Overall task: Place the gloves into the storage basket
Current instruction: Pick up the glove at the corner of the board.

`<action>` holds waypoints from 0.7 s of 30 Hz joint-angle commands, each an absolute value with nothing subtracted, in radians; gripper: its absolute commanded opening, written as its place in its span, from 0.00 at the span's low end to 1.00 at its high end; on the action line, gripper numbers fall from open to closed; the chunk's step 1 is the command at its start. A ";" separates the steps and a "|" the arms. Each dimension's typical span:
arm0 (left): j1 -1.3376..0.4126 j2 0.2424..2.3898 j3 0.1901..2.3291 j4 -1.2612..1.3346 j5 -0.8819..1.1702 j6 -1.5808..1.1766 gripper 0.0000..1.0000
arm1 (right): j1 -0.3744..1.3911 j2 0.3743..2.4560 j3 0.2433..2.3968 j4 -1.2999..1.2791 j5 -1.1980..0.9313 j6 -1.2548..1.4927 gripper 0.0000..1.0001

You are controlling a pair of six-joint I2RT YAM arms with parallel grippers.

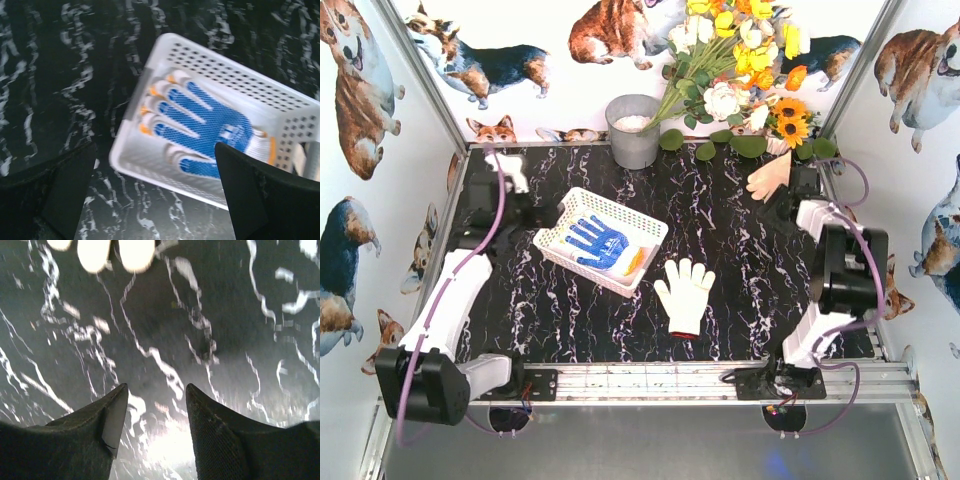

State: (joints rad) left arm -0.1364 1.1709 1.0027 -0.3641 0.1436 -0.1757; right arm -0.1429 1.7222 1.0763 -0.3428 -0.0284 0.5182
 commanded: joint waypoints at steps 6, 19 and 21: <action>-0.023 1.149 0.931 -0.291 0.070 -0.105 0.97 | -0.182 1.949 1.357 -0.243 -0.018 0.526 0.51; -0.021 1.175 0.924 -0.267 0.096 -0.107 0.98 | -0.199 2.179 1.579 -0.265 0.008 0.550 0.45; -0.021 1.175 0.925 -0.267 0.094 -0.106 0.98 | -0.199 2.193 1.591 -0.270 0.000 0.549 0.37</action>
